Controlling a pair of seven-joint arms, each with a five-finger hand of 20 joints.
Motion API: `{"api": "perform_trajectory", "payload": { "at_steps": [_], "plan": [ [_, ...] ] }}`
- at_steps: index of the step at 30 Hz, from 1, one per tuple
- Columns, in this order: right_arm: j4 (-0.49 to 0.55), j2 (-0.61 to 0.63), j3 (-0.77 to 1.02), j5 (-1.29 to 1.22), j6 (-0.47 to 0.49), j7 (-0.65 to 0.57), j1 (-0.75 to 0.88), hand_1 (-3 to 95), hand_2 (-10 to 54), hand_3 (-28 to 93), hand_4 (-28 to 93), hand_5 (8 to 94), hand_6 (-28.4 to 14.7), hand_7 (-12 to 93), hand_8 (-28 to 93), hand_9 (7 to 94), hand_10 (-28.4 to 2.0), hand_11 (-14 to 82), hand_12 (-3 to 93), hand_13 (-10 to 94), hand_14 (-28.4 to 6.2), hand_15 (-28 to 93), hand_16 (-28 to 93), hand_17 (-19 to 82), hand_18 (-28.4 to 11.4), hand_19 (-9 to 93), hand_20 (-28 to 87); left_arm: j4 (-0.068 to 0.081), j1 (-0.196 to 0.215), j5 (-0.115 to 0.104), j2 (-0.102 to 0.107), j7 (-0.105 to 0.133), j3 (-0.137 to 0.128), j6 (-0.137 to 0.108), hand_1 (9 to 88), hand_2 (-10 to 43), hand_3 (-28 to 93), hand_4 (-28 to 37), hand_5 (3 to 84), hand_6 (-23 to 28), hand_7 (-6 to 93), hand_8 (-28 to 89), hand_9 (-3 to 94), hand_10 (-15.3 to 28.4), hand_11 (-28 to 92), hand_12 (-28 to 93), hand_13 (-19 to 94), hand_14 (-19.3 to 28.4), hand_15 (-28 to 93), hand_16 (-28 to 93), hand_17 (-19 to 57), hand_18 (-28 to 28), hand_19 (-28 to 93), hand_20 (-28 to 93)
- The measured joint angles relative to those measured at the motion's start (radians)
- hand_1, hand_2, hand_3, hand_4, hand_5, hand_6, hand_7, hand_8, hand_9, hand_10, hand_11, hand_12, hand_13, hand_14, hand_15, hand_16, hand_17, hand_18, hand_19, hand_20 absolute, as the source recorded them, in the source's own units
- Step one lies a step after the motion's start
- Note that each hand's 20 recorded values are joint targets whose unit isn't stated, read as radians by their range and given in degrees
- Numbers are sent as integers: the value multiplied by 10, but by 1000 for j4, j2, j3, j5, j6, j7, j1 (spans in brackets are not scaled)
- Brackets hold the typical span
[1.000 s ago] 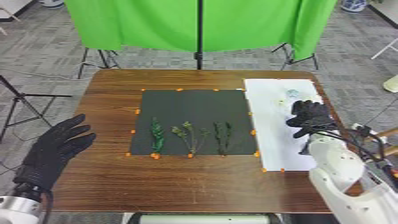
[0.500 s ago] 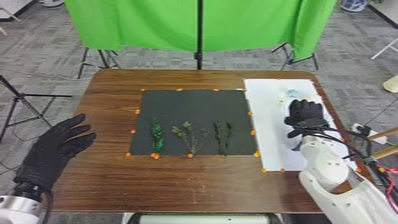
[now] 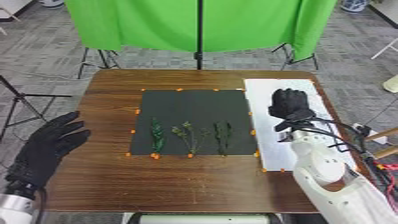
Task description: Arrange flowers
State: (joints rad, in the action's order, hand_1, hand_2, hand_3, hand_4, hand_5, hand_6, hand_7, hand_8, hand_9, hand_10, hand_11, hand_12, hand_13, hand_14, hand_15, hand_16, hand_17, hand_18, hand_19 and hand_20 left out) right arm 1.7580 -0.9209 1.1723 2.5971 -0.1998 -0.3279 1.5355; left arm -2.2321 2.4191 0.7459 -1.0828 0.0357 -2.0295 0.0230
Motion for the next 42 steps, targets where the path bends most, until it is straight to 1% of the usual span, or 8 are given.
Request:
{"api": "perform_trajectory", "payload": {
  "at_steps": [4, 6, 9, 15, 23, 29, 37, 42],
  "plan": [
    [1, -47, -99, -27, -3, 139, -97, 493, -95, 835, -283, 734, -19, 502, -147, 865, -37, 261, 520, 795, -29, 637, 289, 387, -189, 907, 454, -15, 20, -8, 1, -6, -58, 1, 273, -5, 721, -227, 337, 20, 284, -136, 289, 126, 316, 144, 259, 151, 443, -9, -50, 227, 504, 86],
    [-7, -87, -154, -27, 2, 211, -153, 493, -95, 834, -283, 734, -18, 499, -148, 865, -37, 259, 518, 793, -30, 638, 289, 385, -186, 905, 455, -18, 33, -13, 2, -7, -83, 0, 272, -5, 722, -227, 337, 20, 284, -135, 289, 126, 316, 144, 259, 151, 443, -9, -50, 228, 504, 86],
    [-45, -166, -241, -18, 14, 295, -239, 493, -95, 831, -283, 733, -17, 497, -147, 863, -35, 259, 517, 790, -30, 638, 289, 384, -186, 904, 457, -17, 45, -19, 7, -5, -96, -6, 272, -5, 721, -227, 336, 20, 283, -135, 289, 126, 316, 144, 259, 151, 442, -9, -50, 228, 504, 86],
    [-133, -331, -345, 82, 72, 414, -340, 493, -95, 827, -283, 734, -13, 490, -146, 861, -33, 256, 513, 782, -31, 642, 292, 383, -183, 900, 458, -10, 48, -30, 15, 7, -88, -27, 272, -5, 721, -226, 336, 20, 283, -135, 289, 126, 316, 144, 259, 151, 442, -9, -50, 228, 505, 86],
    [-223, -453, -423, 188, 91, 522, -365, 492, -95, 821, -283, 735, -9, 485, -147, 859, -30, 253, 506, 779, -29, 640, 296, 381, -182, 899, 460, 6, 33, -37, 33, 13, -56, -45, 272, -6, 721, -227, 336, 20, 284, -135, 289, 125, 316, 145, 259, 150, 441, -8, -49, 228, 505, 86],
    [-285, -472, -491, 263, 83, 521, -372, 492, -95, 817, -283, 736, -5, 481, -147, 859, -29, 249, 503, 775, -29, 640, 299, 378, -182, 896, 462, 8, 27, -37, 48, 15, -34, -44, 272, -6, 721, -227, 336, 19, 285, -135, 288, 125, 316, 144, 258, 150, 440, -8, -49, 228, 505, 86],
    [-372, -515, -495, 326, 29, 508, -370, 493, -95, 813, -283, 727, 1, 491, -143, 852, -26, 249, 504, 758, -26, 640, 317, 365, -179, 889, 467, 23, -15, -36, 75, -4, -10, -39, 272, -6, 721, -227, 335, 19, 285, -136, 289, 126, 315, 144, 258, 150, 440, -8, -49, 228, 505, 86],
    [-384, -527, -497, 328, 16, 476, -370, 468, -95, 801, -283, 663, 7, 559, -138, 799, -28, 298, 518, 714, -31, 671, 337, 344, -176, 880, 482, 24, -26, -35, 83, -14, -3, -34, 272, -5, 719, -225, 335, 19, 285, -136, 288, 125, 315, 145, 258, 151, 441, -8, -49, 228, 504, 86]
  ]
}}
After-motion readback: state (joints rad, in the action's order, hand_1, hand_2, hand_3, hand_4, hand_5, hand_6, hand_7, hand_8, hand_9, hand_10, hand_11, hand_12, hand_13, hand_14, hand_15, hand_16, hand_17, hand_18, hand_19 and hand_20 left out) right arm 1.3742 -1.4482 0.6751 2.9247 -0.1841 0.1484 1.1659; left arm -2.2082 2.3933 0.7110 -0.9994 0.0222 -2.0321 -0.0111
